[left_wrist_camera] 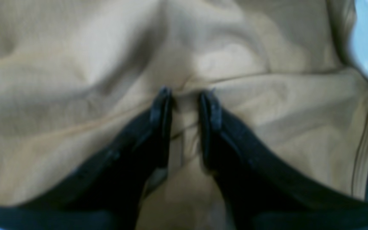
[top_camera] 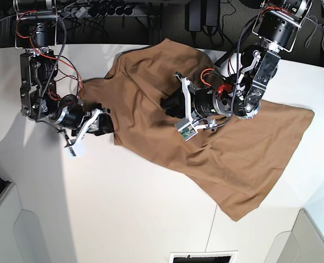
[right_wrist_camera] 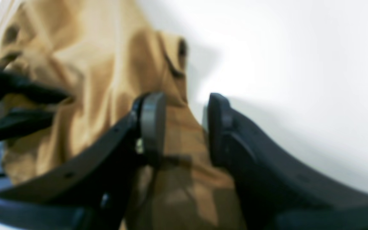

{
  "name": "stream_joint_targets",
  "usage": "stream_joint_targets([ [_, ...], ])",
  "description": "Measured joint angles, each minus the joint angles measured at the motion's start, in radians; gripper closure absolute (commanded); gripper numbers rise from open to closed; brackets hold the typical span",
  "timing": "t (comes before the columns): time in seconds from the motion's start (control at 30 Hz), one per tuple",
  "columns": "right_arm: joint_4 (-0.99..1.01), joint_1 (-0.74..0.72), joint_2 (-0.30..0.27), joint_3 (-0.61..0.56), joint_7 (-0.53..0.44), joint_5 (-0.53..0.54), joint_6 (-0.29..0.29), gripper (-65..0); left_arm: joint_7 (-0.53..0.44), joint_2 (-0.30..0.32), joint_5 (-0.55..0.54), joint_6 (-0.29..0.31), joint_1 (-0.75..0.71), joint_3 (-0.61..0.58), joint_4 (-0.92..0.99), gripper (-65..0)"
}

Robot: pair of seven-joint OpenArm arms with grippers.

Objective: Layout the t-shirt on the table in an organized manner, then fold the t-shirt properly
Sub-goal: 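Pull the shirt with the right gripper away from the left gripper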

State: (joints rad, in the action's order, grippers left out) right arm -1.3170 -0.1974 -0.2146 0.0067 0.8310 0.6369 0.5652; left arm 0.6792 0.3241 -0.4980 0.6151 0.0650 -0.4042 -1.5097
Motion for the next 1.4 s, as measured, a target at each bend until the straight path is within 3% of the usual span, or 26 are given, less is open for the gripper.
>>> stream_joint_targets([
  [0.23,-0.105,0.046,0.077,-0.066,0.008,-0.006,0.004,-22.7,-0.023,0.0,0.015,0.003,0.002,0.001,0.014,-17.4],
  [0.37,-0.13,0.06,0.114,-0.066,0.005,-0.086,0.004,-22.7,-0.022,0.0,0.016,0.003,0.002,0.001,0.014,-17.4],
  [0.53,-0.13,0.063,0.114,-0.068,-0.011,-0.136,0.004,-22.7,-0.022,0.0,0.016,0.003,0.002,0.001,0.014,-17.4],
  [0.73,-0.073,0.064,0.113,-0.068,-0.105,-0.144,0.004,-22.5,-0.019,0.0,-0.008,0.002,0.002,0.002,0.014,-17.4],
  [0.8,-0.049,0.064,0.113,-0.068,-0.125,-0.141,0.004,-17.2,-0.018,0.0,-0.008,0.002,0.002,0.002,0.014,-17.4],
  [0.9,-0.033,0.063,0.113,-0.068,-0.132,-0.158,0.004,-1.5,-0.018,0.0,-0.005,0.002,0.002,0.002,0.014,-17.4],
  [0.93,-0.033,0.064,0.113,-0.068,-0.132,-0.159,0.004,0.0,-0.018,0.0,-0.004,0.002,0.002,0.002,0.014,-17.4],
  [1.17,-0.05,0.053,0.109,-0.032,-0.122,-0.183,0.006,0.0,-0.018,0.003,-0.013,0.002,0.002,0.002,0.014,-17.4],
  [1.4,-0.097,-0.019,0.091,0.159,-0.113,-0.228,0.006,0.0,0.005,0.006,-0.02,0.003,0.002,0.003,0.014,-17.4],
])
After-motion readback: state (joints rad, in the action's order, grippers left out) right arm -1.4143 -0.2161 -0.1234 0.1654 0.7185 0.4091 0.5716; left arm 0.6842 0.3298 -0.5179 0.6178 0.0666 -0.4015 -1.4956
